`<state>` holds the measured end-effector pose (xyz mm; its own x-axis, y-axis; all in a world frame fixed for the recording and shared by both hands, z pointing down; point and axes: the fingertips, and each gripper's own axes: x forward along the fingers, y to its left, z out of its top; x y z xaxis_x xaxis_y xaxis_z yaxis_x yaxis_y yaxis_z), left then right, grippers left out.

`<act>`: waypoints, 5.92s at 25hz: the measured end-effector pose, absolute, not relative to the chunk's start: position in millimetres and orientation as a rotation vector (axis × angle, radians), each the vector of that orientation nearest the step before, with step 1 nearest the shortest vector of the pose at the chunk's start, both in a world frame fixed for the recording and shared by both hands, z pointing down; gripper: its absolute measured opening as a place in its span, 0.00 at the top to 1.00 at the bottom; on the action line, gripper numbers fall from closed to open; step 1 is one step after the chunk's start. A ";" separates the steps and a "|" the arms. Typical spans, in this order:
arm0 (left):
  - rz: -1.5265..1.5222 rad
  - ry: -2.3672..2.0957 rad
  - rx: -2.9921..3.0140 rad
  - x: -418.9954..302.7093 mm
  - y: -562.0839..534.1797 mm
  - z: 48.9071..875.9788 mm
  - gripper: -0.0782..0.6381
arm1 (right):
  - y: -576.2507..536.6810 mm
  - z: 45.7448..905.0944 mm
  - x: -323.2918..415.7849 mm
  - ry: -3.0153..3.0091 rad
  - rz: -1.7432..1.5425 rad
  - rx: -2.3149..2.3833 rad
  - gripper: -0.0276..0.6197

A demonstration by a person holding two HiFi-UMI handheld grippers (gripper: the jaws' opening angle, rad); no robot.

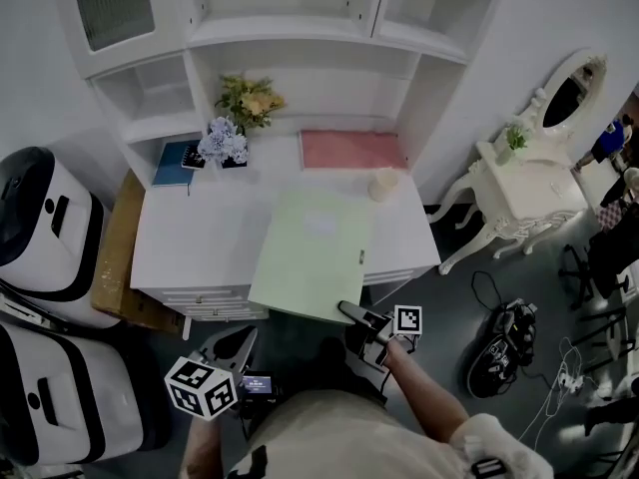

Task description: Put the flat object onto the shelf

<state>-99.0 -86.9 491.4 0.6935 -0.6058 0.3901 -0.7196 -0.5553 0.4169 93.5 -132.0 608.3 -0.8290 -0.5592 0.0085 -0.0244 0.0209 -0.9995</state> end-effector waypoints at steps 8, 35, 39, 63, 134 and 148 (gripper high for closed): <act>0.241 -1.003 2.383 -108.8 -65.8 486.7 0.87 | -107.1 591.2 89.6 1.938 -1.800 -0.593 0.51; 0.273 -0.727 2.445 -54.2 -44.8 495.6 0.87 | -67.1 501.6 133.5 1.924 -1.564 -0.642 0.51; 0.299 -0.700 2.464 -38.4 -46.7 494.1 0.87 | -66.7 491.5 144.8 1.922 -1.531 -0.634 0.51; 0.307 -0.811 2.490 45.3 -34.1 463.5 0.87 | -76.4 411.3 206.3 2.078 -1.444 -0.463 0.51; 0.160 -0.908 2.414 -36.8 -117.0 467.7 0.87 | -277.8 264.2 66.2 2.260 -1.447 -0.200 0.51; 0.164 -0.917 2.400 -66.6 -115.0 467.0 0.87 | -339.2 259.2 58.1 2.224 -1.504 -0.325 0.51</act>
